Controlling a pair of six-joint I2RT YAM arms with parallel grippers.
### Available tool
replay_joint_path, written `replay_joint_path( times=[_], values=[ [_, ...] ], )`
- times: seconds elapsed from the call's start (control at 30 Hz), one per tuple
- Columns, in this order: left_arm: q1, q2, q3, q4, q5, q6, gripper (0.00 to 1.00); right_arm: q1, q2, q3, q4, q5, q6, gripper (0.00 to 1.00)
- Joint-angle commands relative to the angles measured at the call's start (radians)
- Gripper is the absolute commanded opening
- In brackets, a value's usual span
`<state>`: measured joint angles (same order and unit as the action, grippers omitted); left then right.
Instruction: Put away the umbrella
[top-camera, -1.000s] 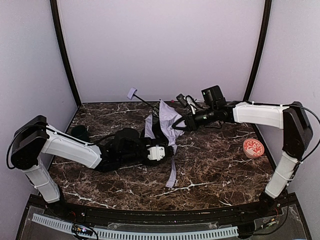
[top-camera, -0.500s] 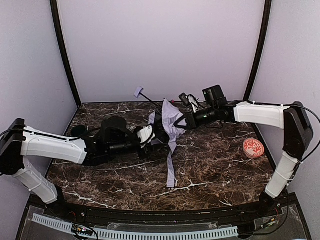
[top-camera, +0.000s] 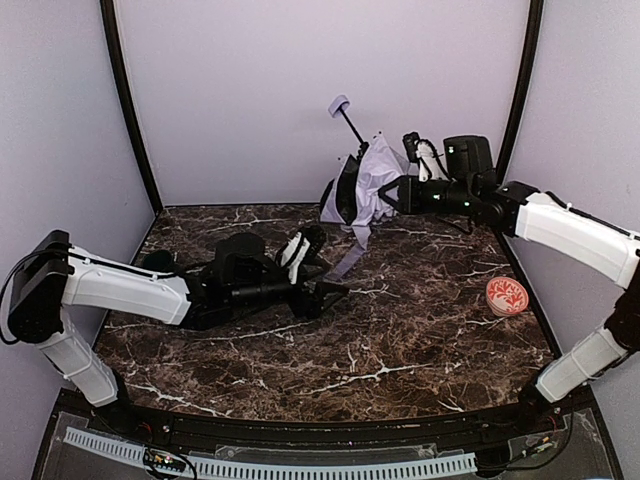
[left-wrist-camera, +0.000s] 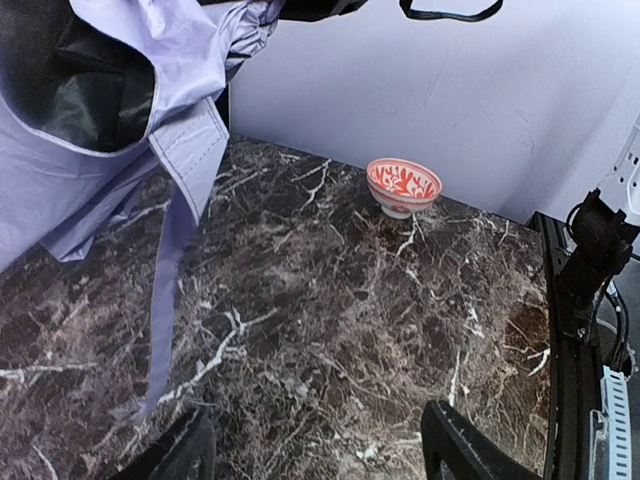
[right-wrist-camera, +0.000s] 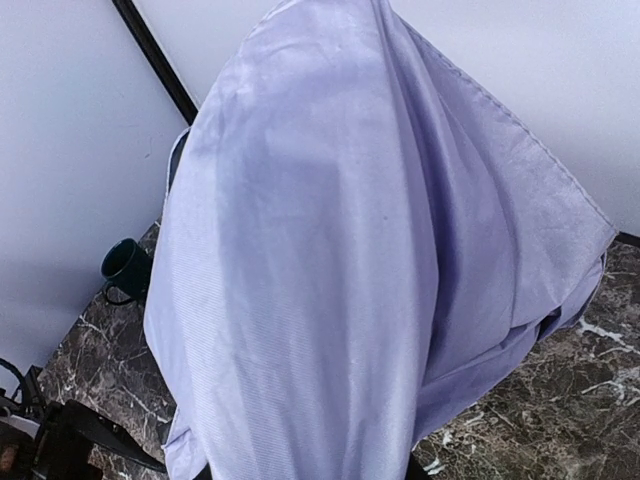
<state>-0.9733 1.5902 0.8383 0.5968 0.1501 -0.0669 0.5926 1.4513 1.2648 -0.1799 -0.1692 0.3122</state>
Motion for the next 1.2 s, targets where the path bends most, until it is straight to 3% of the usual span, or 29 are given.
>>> replay_joint_path(
  times=[0.0, 0.3, 0.47, 0.57, 0.73, 0.8, 0.83, 0.9, 0.93, 1.0, 1.17],
  values=[
    [0.004, -0.006, 0.111, 0.08, -0.004, 0.082, 0.74, 0.028, -0.069, 0.057, 0.053, 0.136, 0.022, 0.0],
    [0.021, 0.097, 0.257, 0.008, 0.021, 0.141, 0.73, 0.041, -0.11, 0.063, 0.065, 0.13, 0.043, 0.0],
    [0.063, 0.099, 0.205, 0.069, 0.043, 0.107, 0.82, 0.041, -0.126, 0.053, 0.089, 0.073, 0.03, 0.0],
    [0.099, 0.148, 0.211, 0.075, 0.155, 0.075, 0.86, 0.043, -0.122, 0.058, 0.096, 0.044, 0.029, 0.0],
    [0.104, 0.21, 0.336, -0.063, 0.291, 0.128, 0.85, 0.043, -0.121, 0.058, 0.104, 0.036, 0.026, 0.0],
    [0.104, 0.222, 0.362, -0.105, 0.303, 0.13, 0.73, 0.043, -0.126, 0.059, 0.109, 0.031, 0.023, 0.0],
    [0.104, 0.221, 0.367, -0.117, 0.322, 0.131, 0.59, 0.043, -0.129, 0.059, 0.109, 0.031, 0.019, 0.0],
    [0.104, 0.211, 0.377, -0.145, 0.44, 0.137, 0.09, 0.042, -0.13, 0.055, 0.103, 0.039, 0.006, 0.0],
    [0.101, 0.201, 0.379, -0.161, 0.524, 0.131, 0.01, 0.039, -0.129, 0.05, 0.099, 0.042, 0.0, 0.0],
    [0.088, 0.163, 0.356, -0.163, 0.644, 0.108, 0.0, 0.03, -0.126, 0.037, 0.096, 0.029, -0.017, 0.0],
    [0.021, 0.01, 0.336, -0.293, 0.664, 0.202, 0.0, 0.022, -0.05, 0.008, 0.006, -0.066, -0.237, 0.0]
  ],
)
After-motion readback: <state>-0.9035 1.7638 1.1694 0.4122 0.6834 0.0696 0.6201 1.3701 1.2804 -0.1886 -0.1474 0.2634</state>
